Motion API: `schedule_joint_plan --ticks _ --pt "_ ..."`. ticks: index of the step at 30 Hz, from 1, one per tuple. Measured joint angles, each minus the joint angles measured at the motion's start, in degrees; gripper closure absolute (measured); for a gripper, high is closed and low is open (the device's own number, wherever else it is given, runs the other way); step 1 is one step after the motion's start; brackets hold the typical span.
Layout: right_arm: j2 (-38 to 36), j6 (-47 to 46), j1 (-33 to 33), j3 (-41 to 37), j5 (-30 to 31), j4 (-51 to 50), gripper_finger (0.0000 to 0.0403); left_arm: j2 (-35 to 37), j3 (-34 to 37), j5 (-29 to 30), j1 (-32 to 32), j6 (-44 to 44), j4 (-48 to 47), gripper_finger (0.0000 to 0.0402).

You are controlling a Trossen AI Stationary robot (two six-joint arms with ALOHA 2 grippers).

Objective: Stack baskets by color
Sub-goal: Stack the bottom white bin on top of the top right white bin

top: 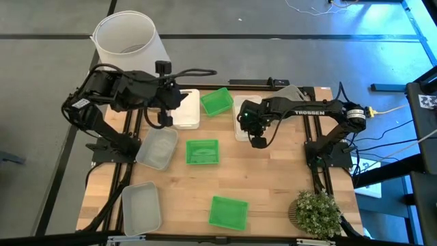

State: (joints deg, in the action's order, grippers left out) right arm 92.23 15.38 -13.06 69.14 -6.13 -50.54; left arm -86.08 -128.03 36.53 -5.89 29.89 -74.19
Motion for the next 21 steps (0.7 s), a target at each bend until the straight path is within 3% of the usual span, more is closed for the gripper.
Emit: schedule_joint_plan --ticks 21 --pt "-0.1 0.2 0.0 0.0 -1.5 -0.1 0.0395 0.0 0.0 0.0 0.0 0.2 0.0 0.0325"
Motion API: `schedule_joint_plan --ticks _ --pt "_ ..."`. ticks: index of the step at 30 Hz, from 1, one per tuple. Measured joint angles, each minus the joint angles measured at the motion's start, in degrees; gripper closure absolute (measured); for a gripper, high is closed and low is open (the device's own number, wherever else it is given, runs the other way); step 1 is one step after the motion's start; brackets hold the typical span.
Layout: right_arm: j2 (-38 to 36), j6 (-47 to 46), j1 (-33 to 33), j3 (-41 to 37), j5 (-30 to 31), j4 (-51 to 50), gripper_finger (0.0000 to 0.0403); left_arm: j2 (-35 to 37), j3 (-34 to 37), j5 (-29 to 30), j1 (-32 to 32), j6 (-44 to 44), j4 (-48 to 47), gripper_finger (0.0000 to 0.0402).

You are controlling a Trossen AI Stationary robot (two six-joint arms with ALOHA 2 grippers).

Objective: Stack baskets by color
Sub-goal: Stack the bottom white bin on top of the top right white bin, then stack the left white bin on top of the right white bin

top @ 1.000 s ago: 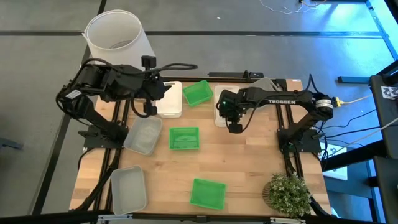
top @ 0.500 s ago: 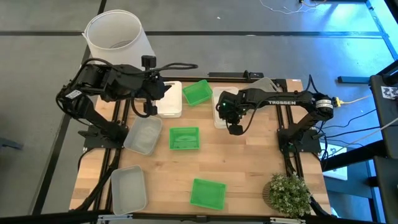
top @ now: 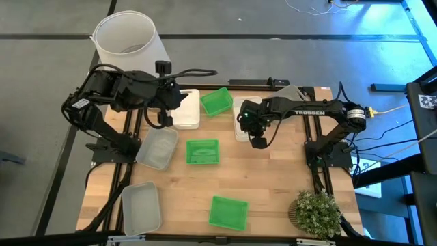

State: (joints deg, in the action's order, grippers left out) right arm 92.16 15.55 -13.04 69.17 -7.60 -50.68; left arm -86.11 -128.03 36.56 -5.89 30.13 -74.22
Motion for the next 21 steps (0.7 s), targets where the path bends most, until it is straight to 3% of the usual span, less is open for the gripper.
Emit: schedule_joint_plan --ticks 12,21 --pt "0.0 -3.4 0.0 1.5 0.0 -0.7 0.0343 0.0 0.0 0.0 0.0 -1.0 -1.1 0.0325" --pt "-0.4 -3.3 0.3 13.3 -0.2 -9.8 0.0341 0.0 0.0 -2.2 1.3 -18.1 -10.0 0.0325"
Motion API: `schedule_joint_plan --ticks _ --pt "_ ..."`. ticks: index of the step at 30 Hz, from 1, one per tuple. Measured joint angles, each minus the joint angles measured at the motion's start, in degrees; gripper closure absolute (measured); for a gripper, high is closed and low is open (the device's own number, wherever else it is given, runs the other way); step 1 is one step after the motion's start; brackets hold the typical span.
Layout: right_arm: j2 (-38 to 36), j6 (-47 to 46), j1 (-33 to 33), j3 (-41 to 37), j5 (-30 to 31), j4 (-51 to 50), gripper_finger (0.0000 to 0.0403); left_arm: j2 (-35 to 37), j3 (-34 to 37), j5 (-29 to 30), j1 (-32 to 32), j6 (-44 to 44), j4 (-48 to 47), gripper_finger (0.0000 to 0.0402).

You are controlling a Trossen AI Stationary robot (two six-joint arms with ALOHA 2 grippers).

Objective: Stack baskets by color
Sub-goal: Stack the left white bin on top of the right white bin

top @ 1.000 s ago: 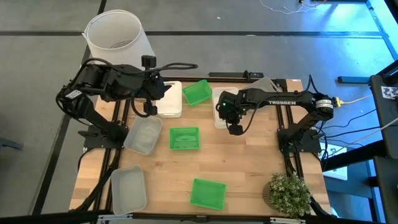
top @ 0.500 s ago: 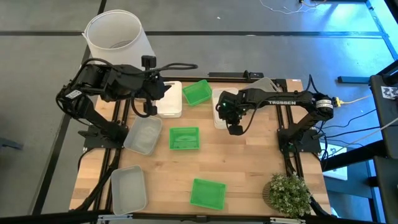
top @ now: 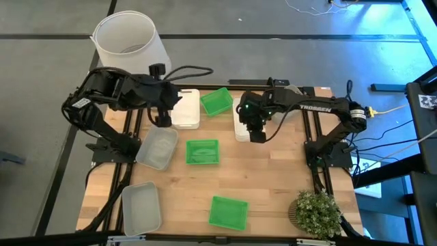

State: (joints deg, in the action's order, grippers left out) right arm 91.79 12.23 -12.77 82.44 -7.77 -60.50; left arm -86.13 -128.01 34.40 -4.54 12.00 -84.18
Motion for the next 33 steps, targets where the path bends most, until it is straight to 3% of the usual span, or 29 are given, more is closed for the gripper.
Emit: schedule_joint_plan --ticks 5,11,20,24,33 --pt "-1.4 0.3 1.8 6.0 0.0 -1.4 0.0341 -1.1 0.1 -10.7 3.3 -9.5 -5.7 0.0325" --pt "-4.4 1.6 5.7 11.2 0.0 -1.5 0.0341 -1.8 3.5 -21.0 6.5 -11.0 -5.6 0.0325" --pt "-7.2 1.6 10.4 15.5 0.1 -1.0 0.0341 -1.7 10.0 -20.5 6.8 -10.2 -5.3 0.0356" --pt "-7.5 1.6 11.7 17.0 0.1 -1.0 0.0341 -1.6 11.4 -17.6 6.8 -10.0 -5.2 0.0367" --pt "-7.5 1.4 14.4 17.7 0.2 -1.0 0.0341 -1.6 14.5 -17.4 8.5 -11.8 -5.0 0.0332"
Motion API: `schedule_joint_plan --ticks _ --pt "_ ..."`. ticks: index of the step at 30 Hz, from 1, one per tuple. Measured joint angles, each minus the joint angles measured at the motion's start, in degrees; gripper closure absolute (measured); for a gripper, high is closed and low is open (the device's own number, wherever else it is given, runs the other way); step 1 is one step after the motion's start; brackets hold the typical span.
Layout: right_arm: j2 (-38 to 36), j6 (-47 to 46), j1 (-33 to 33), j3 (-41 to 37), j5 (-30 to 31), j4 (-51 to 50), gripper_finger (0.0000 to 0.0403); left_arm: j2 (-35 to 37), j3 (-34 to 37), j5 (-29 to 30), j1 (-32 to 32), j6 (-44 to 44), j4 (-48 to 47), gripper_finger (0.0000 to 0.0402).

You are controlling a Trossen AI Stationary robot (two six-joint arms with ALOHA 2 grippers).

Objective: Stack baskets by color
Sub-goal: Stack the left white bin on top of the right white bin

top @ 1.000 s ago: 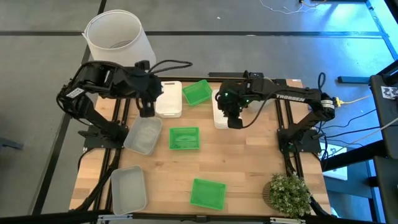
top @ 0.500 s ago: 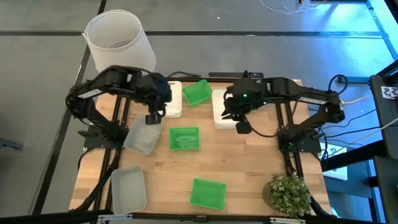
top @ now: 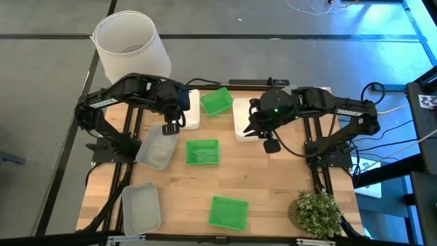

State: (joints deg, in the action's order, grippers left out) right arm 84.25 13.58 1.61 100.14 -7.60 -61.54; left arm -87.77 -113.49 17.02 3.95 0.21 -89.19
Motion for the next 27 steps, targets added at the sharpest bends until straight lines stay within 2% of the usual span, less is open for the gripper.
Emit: schedule_joint_plan --ticks 5,9,17,22,27 --pt "0.0 0.0 1.0 0.0 0.0 0.0 0.0341 0.0 3.2 -2.0 2.4 -1.1 0.3 0.0305" --pt "-0.1 -1.3 1.7 0.0 0.0 0.0 0.0341 0.0 9.0 -4.5 4.2 -0.7 4.0 0.03" --pt "-2.6 -2.8 3.5 0.0 0.0 1.0 0.0341 0.0 26.5 -4.7 5.1 13.3 19.6 0.0301" --pt "-3.9 -2.7 4.1 0.0 0.0 1.0 0.0341 0.0 35.5 -4.7 5.9 15.3 31.2 0.0303" --pt "-4.5 -2.6 4.1 0.0 0.0 0.9 0.0341 0.0 41.2 -4.8 7.7 15.2 37.9 0.0301"
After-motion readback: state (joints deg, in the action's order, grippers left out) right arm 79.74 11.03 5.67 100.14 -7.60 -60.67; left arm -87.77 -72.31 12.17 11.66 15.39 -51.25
